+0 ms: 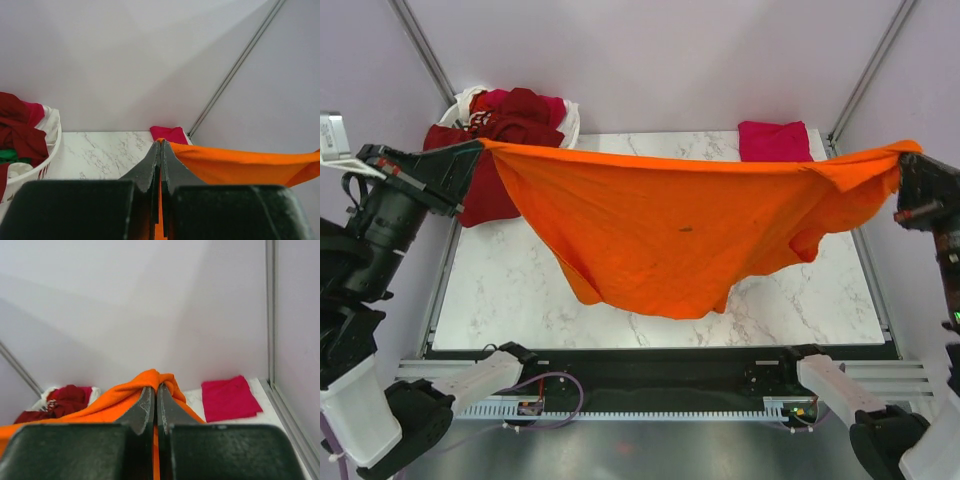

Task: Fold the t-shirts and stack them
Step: Flatten the tshirt out

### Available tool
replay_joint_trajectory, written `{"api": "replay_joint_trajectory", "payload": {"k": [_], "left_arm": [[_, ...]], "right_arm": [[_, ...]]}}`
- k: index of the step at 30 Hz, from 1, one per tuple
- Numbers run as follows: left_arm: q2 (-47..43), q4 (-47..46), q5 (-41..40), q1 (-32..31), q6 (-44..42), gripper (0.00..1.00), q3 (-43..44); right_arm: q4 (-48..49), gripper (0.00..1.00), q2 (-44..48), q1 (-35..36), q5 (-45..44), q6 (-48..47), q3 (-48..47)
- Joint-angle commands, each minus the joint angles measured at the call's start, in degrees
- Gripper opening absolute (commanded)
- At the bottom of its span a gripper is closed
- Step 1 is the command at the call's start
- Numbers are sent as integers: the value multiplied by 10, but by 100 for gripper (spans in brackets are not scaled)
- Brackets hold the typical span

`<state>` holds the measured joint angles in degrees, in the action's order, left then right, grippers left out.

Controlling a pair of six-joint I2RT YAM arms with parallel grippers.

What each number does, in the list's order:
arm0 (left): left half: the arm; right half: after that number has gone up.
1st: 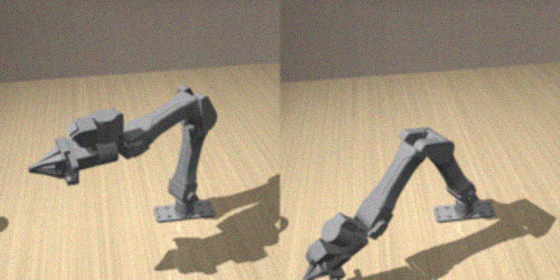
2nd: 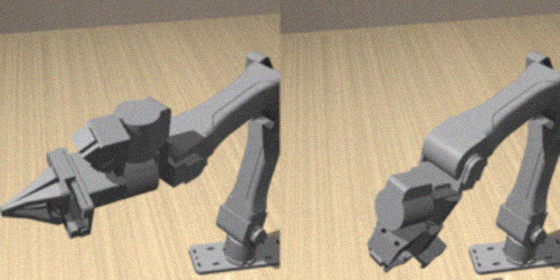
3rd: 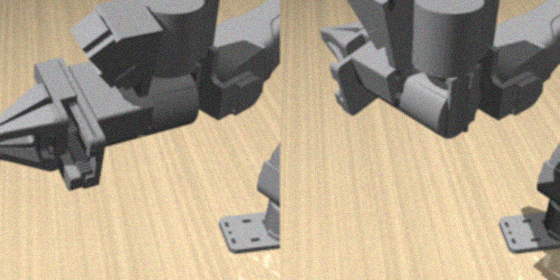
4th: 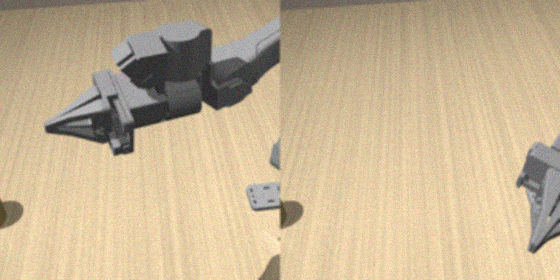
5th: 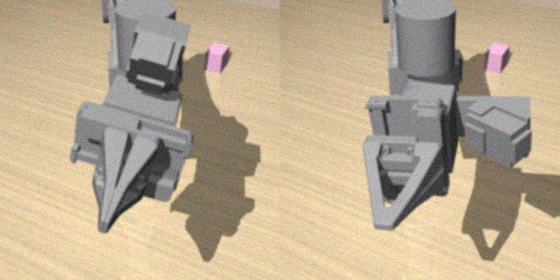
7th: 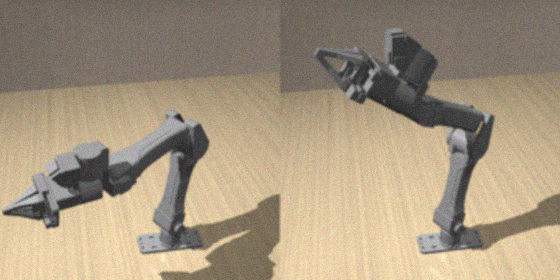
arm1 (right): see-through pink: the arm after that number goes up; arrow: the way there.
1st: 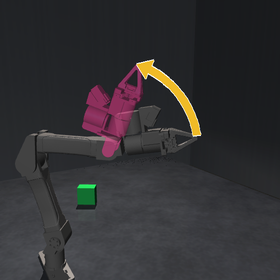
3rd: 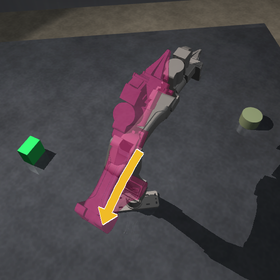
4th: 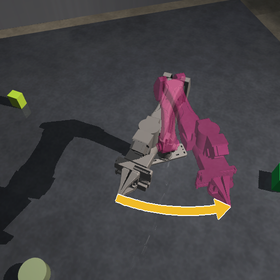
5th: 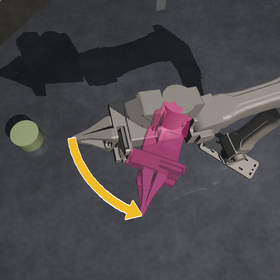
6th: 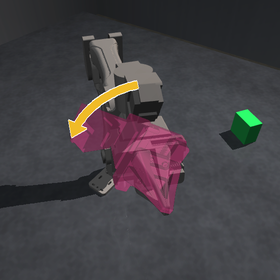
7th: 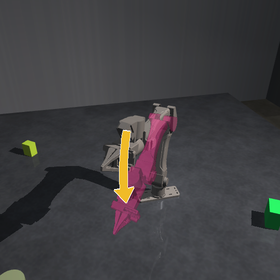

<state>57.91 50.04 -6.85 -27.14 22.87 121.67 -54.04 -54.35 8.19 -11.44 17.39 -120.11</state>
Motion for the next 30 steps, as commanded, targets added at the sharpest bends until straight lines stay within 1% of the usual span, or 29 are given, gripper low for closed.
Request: {"api": "replay_joint_trajectory", "payload": {"k": [1, 3, 6, 11, 14, 15, 17, 21, 22, 23, 24, 25, 26, 27, 28, 29, 30], "left_arm": [[-47, -13, -5, 1, 9, 2, -19], [-75, -13, -11, 2, 2, 2, -29], [-94, -14, -13, 3, -10, 2, -40], [-89, -12, -23, 3, -20, 2, -65], [-80, -13, -62, 3, -10, 2, -91], [-74, -13, -83, 3, -11, 2, -97], [-50, -13, -102, 3, -17, 2, -114], [22, -13, -142, 3, -41, 2, -152], [66, -14, -150, 5, -45, 2, -159], [90, -13, -162, 6, -53, 2, -165], [121, -13, -155, 24, -58, 2, -174], [151, -13, -135, 39, -62, 2, -180], [228, -14, -117, 61, -63, 2, -184], [272, -13, -80, 105, -56, 2, -187], [320, -7, -43, 128, -57, 17, -173], [429, 15, -13, 148, -51, 29, -147], [468, 75, 9, 167, -33, 36, -80]], "right_arm": [[89, 0, 60, 20, 16, -42, 1], [110, 0, 92, 32, 13, -55, 19], [125, 0, 114, 49, -12, -71, 27], [107, 0, 76, 70, -32, -80, 15], [88, 0, 19, 69, -49, -72, 13], [83, 0, -15, 69, -66, -71, 13], [77, 0, -53, 69, -76, -70, 13], [75, 0, -195, 69, -96, -71, 21], [73, 0, -223, 70, -102, -69, 23], [74, 0, -251, 69, -104, -61, 34], [73, 3, -310, 63, -109, -54, 41], [69, 9, -345, 57, -106, -47, 45], [41, 18, -385, 47, -87, -19, 28], [22, 71, -483, 24, -76, -1, 6], [-5, 98, -541, 13, -62, 10, -29], [-89, 98, -603, 5, -50, 25, -162], [-129, 98, -708, 0, -53, 24, -242]]}}
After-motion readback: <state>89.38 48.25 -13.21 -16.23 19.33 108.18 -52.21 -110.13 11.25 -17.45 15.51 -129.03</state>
